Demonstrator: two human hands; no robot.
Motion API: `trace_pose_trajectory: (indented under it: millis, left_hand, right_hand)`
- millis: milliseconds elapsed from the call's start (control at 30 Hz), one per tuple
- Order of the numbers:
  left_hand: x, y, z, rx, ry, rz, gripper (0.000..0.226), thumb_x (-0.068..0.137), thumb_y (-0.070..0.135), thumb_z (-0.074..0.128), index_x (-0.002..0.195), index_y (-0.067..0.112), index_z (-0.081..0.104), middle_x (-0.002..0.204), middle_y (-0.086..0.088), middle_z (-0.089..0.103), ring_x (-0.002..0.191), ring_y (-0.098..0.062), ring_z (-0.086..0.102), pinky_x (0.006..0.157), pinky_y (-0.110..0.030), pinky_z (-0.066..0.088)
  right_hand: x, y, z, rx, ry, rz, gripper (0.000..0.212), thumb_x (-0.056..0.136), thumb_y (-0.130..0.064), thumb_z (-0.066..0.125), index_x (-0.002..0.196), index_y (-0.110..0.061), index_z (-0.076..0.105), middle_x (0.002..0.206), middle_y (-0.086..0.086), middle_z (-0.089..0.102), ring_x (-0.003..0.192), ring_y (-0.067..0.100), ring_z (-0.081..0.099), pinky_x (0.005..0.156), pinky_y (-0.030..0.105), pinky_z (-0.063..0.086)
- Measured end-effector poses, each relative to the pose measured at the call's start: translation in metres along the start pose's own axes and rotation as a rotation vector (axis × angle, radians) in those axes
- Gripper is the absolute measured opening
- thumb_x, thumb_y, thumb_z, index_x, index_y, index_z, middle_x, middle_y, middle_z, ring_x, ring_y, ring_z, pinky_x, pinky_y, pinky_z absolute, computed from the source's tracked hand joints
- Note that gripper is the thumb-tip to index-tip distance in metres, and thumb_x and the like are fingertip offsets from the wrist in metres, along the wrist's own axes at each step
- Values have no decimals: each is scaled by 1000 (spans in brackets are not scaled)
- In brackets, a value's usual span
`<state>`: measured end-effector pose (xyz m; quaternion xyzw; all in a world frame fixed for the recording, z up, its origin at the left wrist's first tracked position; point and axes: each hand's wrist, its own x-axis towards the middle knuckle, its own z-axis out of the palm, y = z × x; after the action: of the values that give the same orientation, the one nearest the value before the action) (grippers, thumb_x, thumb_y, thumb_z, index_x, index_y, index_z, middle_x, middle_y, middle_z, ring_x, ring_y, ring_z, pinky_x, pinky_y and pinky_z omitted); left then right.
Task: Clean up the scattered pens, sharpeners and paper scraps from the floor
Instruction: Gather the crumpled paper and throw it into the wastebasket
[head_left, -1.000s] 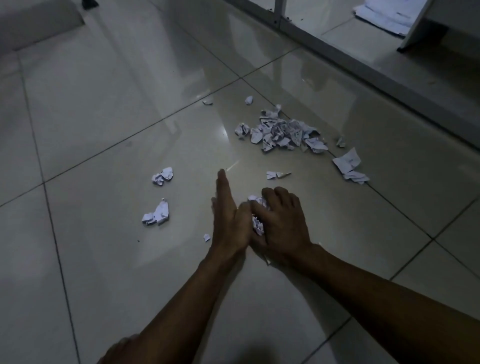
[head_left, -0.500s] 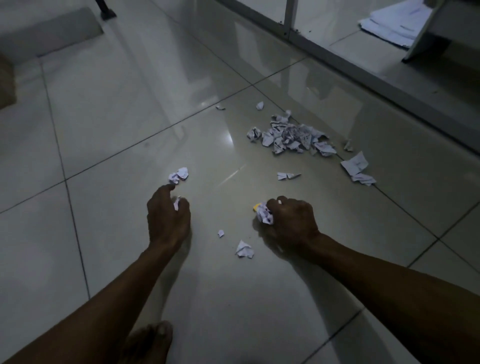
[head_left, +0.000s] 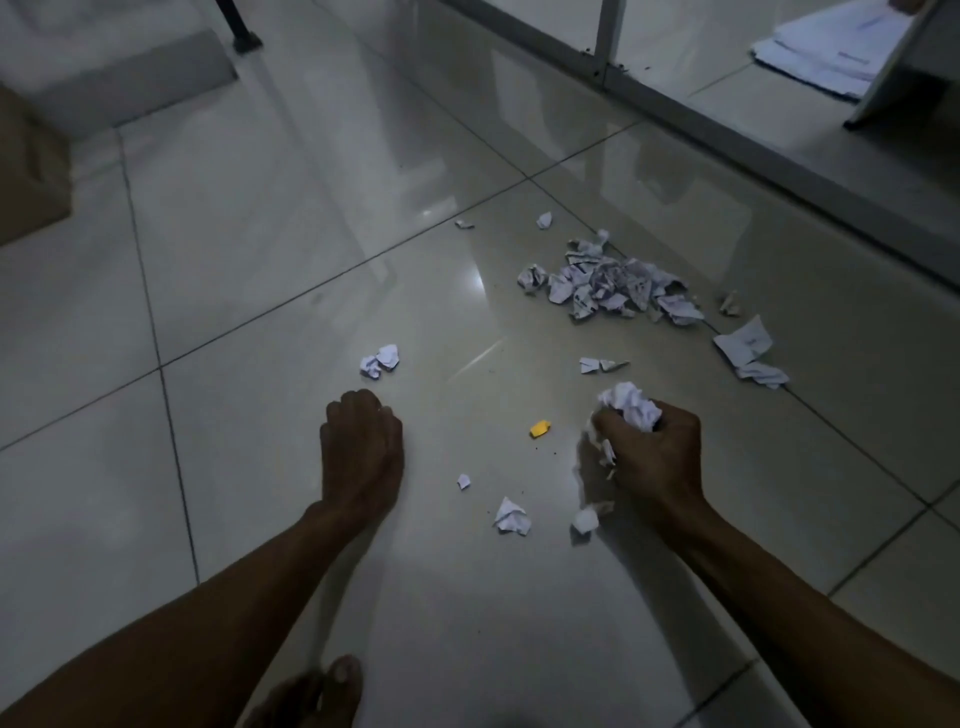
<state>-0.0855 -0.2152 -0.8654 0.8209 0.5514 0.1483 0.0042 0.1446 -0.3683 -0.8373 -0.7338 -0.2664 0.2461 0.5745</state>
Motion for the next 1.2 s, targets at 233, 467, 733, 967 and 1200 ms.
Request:
trace_pose_trajectory:
  millis: [233, 467, 733, 967, 1200]
  left_hand:
    - [79, 16, -8, -124, 89, -267, 27, 96, 34, 38, 98, 8, 46, 84, -22, 62, 78, -43, 60, 67, -42, 41]
    - [91, 24, 12, 139, -94, -115, 44, 100, 47, 31, 113, 10, 50, 115, -19, 49, 91, -43, 59, 81, -46, 42]
    - [86, 16, 17, 82, -36, 38, 14, 98, 18, 42, 90, 7, 44, 70, -20, 59, 62, -38, 58, 59, -39, 39]
    - [38, 39, -3, -463, -87, 316, 22, 94, 16, 57, 85, 18, 37, 54, 7, 44, 44, -11, 47, 46, -29, 34]
    - [-28, 33, -8, -293, -65, 639, 23, 96, 41, 35, 104, 20, 42, 73, -4, 73, 54, -23, 68, 45, -24, 48]
  right_hand:
    - [-1, -16, -3, 256, 112, 283, 29, 81, -6, 68, 71, 17, 53, 60, 17, 47, 55, 25, 45, 47, 29, 34]
    - [-5, -28, -10, 265, 93, 360, 20, 83, -11, 69, 66, -6, 60, 56, 13, 49, 52, 20, 45, 38, 20, 30]
    - [-11, -33, -14, 340, 139, 421, 25, 83, -9, 68, 59, -10, 59, 51, 6, 53, 46, 18, 48, 42, 18, 33]
    - [-15, -31, -27, 514, 129, 397, 34, 80, 7, 60, 58, -16, 50, 53, -2, 52, 46, 14, 47, 47, 20, 37]
    - [-22, -27, -36, 497, 86, 515, 4, 79, -7, 65, 77, -8, 61, 71, 18, 49, 49, 20, 43, 42, 17, 34]
